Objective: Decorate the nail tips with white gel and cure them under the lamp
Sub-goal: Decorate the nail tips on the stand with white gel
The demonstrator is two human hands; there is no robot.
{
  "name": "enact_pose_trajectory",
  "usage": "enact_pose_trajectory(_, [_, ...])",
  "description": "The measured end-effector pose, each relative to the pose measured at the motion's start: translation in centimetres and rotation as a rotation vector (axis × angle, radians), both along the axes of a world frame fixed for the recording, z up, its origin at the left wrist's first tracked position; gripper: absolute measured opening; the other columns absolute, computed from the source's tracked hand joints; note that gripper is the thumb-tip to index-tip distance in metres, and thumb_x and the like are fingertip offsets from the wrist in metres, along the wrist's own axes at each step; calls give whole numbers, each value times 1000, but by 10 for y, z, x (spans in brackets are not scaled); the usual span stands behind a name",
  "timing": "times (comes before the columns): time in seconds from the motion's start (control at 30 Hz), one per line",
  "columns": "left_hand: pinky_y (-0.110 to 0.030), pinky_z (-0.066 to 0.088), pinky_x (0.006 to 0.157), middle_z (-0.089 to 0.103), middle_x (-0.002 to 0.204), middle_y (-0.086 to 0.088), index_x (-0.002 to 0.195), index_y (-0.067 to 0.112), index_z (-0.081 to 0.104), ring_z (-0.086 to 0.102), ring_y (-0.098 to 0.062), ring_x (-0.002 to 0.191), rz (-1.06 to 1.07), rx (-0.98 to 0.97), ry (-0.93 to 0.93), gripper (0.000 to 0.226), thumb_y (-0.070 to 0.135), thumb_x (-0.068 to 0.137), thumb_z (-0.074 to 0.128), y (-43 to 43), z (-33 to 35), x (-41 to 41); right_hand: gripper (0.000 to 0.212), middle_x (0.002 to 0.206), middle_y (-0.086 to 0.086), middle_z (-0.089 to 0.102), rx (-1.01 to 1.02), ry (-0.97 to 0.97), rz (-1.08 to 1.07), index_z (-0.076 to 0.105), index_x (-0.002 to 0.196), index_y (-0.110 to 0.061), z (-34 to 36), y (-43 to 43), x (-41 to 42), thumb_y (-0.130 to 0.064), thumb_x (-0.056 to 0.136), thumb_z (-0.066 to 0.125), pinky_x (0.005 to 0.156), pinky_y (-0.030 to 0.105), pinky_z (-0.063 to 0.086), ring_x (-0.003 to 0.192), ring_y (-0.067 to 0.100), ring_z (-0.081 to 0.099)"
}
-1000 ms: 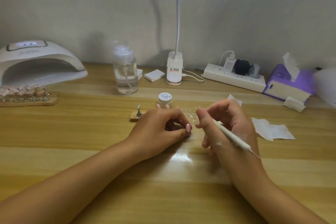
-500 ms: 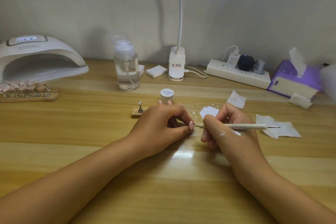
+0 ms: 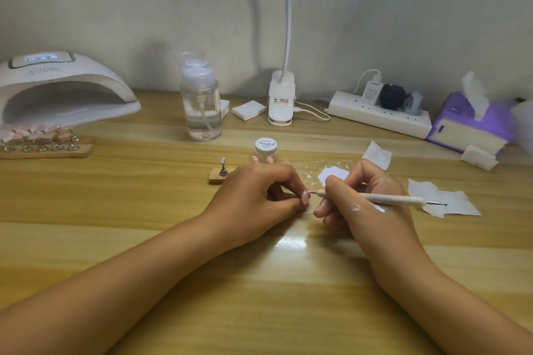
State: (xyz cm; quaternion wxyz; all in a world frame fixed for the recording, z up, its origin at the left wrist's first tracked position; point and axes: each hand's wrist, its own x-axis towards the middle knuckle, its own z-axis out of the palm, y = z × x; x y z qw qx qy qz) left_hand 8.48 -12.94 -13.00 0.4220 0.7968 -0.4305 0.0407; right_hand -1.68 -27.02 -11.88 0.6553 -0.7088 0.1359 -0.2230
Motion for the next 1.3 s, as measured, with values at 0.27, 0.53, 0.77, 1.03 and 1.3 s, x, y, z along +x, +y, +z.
enact_pose_trajectory(0.27, [-26,34,105,58,60,37,78,30,69,58,5,56,-28,5,48,15,18,81,77,0,2,-3,25,63,12,71,26,-64,-71,51,72,-15,3,3,-4,-16,90,69,47,21,51,46,13,60])
enact_pose_trajectory(0.53, [-2,32,67,60,61,31,79,25,72,54,4,54,-26,11,79,10,18,83,77,1,2,-3,20,67,2,73,-535,70,-186,69,82,-23,38,-74,6,-39,93,68,63,32,57,63,15,70])
enact_pose_trajectory(0.77, [-9,35,62,63,67,29,80,26,74,54,1,55,-54,13,131,12,14,84,75,1,2,-2,19,93,-7,68,-978,470,-151,61,97,-34,14,-128,44,-37,86,76,74,33,44,93,21,62])
enact_pose_trajectory(1.03, [-11,37,64,63,65,30,79,30,73,54,1,55,-48,21,125,14,17,83,74,1,4,-3,11,89,1,71,-904,9,-186,73,88,-18,33,-103,26,-7,88,72,81,39,51,88,24,66])
enact_pose_trajectory(1.3, [-7,34,61,60,61,33,82,33,75,57,6,58,-23,25,96,10,24,82,78,1,6,-4,22,89,-9,72,-1121,-222,151,71,93,-16,20,-22,-11,-4,78,82,69,43,56,83,16,68])
